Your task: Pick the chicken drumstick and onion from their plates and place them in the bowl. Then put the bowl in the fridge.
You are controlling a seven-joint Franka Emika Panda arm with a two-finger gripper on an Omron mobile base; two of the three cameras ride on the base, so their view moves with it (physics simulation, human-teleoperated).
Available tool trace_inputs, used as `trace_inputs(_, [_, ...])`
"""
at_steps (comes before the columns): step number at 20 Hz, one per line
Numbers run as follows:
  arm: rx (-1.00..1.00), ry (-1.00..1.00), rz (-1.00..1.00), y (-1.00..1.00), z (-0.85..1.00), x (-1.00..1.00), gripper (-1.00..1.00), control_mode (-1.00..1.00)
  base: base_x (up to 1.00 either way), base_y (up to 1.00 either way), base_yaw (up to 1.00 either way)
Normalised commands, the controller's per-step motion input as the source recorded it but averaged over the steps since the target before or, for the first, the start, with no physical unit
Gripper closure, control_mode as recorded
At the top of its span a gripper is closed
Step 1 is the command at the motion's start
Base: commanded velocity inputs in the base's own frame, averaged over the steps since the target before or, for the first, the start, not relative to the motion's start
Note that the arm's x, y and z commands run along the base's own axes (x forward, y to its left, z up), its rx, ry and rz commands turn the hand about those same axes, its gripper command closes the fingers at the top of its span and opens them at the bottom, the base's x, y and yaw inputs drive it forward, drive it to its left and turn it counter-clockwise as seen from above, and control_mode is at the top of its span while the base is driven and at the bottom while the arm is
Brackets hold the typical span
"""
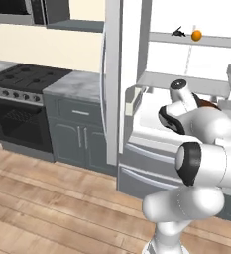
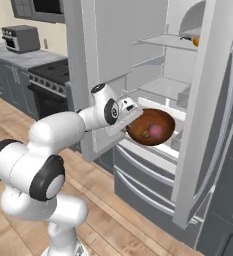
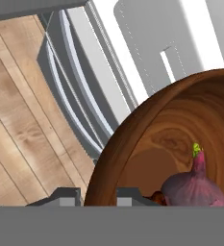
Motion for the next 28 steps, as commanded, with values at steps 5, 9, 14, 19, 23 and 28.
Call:
trace_inputs(5, [0.0,0.0,0.0,0.0,0.0,0.0,1.0,1.0,0.15,-0.35,0.28])
trace_inputs(9, [0.0,0.0,0.0,0.0,0.0,0.0,1.0,1.0,0.05,-0.53,0.07])
trace_inputs(14, [0.0,0.0,0.0,0.0,0.0,0.0,1.0,1.0,0.17,-0.49,-0.01])
trace_inputs(19, [0.0,0.0,0.0,0.0,0.0,0.0,1.0,1.0,0.15,-0.4,-0.14])
trace_inputs(23, [0.0,0.0,0.0,0.0,0.0,0.0,1.0,1.0,0.15,-0.41,-0.14])
trace_inputs(28, [0.0,0.0,0.0,0.0,0.0,0.0,1.0,1.0,0.2,-0.32,-0.03])
